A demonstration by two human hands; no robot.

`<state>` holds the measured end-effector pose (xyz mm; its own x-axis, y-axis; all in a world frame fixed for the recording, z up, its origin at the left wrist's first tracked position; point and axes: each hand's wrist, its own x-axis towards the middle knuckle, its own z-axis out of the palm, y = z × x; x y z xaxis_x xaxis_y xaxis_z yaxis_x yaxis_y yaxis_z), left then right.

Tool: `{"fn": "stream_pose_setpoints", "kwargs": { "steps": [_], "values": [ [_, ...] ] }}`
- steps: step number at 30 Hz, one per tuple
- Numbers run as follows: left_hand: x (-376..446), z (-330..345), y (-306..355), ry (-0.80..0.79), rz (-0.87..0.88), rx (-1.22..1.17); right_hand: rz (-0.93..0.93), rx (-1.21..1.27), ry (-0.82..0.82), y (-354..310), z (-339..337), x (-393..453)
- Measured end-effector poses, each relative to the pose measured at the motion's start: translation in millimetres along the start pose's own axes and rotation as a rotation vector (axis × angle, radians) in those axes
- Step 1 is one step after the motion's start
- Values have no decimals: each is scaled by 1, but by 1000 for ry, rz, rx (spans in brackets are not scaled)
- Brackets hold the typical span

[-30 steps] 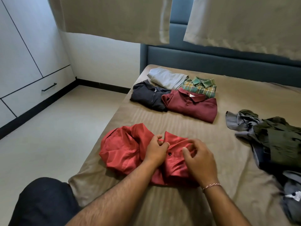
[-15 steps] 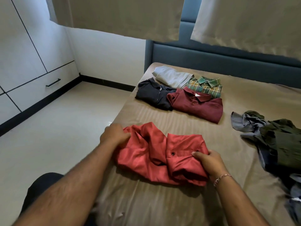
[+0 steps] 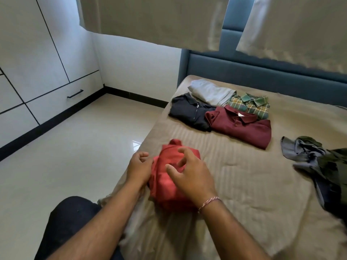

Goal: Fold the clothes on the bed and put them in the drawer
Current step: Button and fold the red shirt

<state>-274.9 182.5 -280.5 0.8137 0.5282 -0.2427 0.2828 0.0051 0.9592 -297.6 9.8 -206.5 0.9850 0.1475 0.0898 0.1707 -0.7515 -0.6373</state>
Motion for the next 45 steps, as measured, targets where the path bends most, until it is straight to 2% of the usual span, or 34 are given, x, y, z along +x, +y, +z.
{"fn": "stream_pose_setpoints", "kwargs": {
  "steps": [2, 3, 4, 6, 8, 10, 13, 17, 19, 21, 23, 26, 28, 30, 32, 34, 35, 36, 39, 41, 45],
  "values": [
    [-8, -11, 4, 196, 244, 195, 69, 70, 195, 19, 12, 2],
    [-13, -14, 4, 238, 385, 244, 172, 64, 274, 38, 18, 5],
    [-19, -13, 6, 198, 480, 243, 313, 75, 288, 57, 20, 7],
    [-26, -6, 8, -53, 423, 145, 620, 337, 163, 82, 26, 9],
    [-28, 5, 5, -328, 192, 161, 732, 721, 16, 87, 29, 8],
    [-28, 11, -1, -428, 5, 181, 697, 907, -80, 78, 28, 8],
    [-27, 13, 1, -410, -135, -4, 502, 935, -79, 61, 23, 12],
    [-22, 23, 28, -490, -129, -286, 48, 571, 46, 38, 9, 31],
    [-19, 25, 36, -564, -191, -525, -166, 276, 151, 32, 2, 40],
    [-12, 23, 34, -619, -289, -677, -290, -15, 221, 30, 0, 44],
    [-3, 21, 24, -576, -405, -670, -314, -200, 176, 34, 1, 39],
    [1, 8, 5, -433, -488, -536, -378, -398, -63, 55, 20, 24],
    [1, 5, 2, -442, -456, -506, -400, -310, -83, 71, 32, 10],
    [7, 9, 1, -463, -415, -439, -293, -107, 133, 80, 41, 3],
    [10, 16, 3, -428, -347, -331, 53, -18, 347, 97, 50, 10],
    [19, 23, -4, -321, -237, -194, 501, 265, 315, 110, 53, 26],
    [23, 25, -6, -302, -184, -151, 646, 442, 267, 114, 55, 36],
    [24, 26, -8, -295, -142, -130, 708, 591, 229, 115, 55, 42],
    [34, 27, -4, -349, -87, -202, 661, 766, 158, 108, 53, 63],
    [49, 26, 7, -375, -72, -294, 580, 720, 178, 103, 51, 82],
    [109, 46, 42, -350, -7, -318, 464, 646, 292, 90, 44, 147]
  ]
}}
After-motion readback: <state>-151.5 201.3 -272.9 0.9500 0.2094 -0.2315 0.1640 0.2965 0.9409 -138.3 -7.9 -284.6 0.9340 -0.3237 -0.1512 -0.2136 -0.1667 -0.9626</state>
